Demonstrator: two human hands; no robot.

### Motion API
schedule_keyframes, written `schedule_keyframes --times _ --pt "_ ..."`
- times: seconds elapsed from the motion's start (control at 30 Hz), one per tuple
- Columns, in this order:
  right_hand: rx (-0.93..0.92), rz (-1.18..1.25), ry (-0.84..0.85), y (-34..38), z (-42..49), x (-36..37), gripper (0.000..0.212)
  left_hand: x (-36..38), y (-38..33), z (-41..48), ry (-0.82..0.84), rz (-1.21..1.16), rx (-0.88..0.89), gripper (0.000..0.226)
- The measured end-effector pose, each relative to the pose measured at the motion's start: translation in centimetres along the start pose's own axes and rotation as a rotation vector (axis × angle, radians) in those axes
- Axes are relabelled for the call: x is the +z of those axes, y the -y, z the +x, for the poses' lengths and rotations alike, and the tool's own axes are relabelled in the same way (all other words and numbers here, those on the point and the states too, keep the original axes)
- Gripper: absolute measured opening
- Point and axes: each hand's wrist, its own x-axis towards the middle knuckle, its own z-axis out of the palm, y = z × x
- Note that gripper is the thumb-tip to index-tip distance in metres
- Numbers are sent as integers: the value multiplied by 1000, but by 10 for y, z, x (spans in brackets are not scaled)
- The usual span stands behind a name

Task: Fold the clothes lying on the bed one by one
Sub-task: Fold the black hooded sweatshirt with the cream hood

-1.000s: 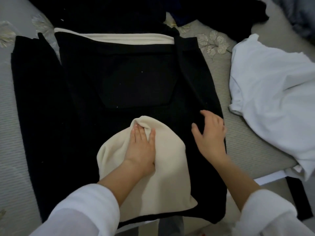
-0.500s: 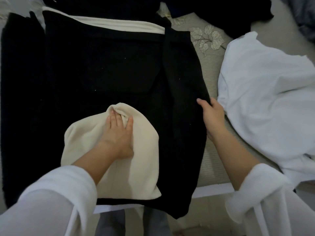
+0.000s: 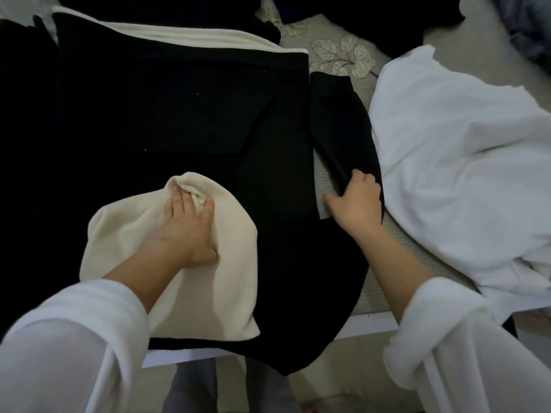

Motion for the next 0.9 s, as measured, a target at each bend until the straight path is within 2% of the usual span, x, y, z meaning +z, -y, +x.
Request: schedule_keyframes --times 0.03,0.07,0.13,0.17,0.23,0.3,0.37,0.43,0.5,0.57,0.63,0.7,0.77,0.83,0.9 --pt "44 81 -21 -3 6 0 33 1 1 1 -3 5 4 111" --pt "122 252 -25 -2 9 -6 22 1 1 1 -4 9 10 111" --pt "235 579 -24 7 10 -24 23 2 3 1 0 2 25 110" --pt "228 633 -75 13 10 -34 29 1 5 2 0 -9 36 110" --pt "108 615 -224 33 6 -54 42 0 9 2 -3 -43 60 111" --pt "-41 535 -343 62 -2 -66 45 -2 14 0 1 -100 79 112" --pt "-197 419 -450 97 -8 -62 42 -2 18 0 12 -161 99 112" --pt "-373 388 -485 129 -10 -40 36 -3 23 0 30 -206 125 110" --pt "-571 275 -420 153 -14 -5 36 -6 29 1 66 -265 156 106" --pt "-713 20 -261 159 -14 34 31 -12 37 0 120 -329 193 99" --pt "-671 -203 91 153 -24 61 40 -21 51 -1 188 -460 249 83" --pt "-546 -244 363 135 -33 75 55 -30 68 0 223 -717 294 66" --pt "-506 -158 381 118 -41 78 57 -36 83 4 100 -1091 261 54" --pt "-503 -134 325 107 -47 76 56 -45 93 13 -157 -1475 31 44" --pt "-508 -201 317 100 -53 76 58 -55 95 28 -300 -1586 -173 39"
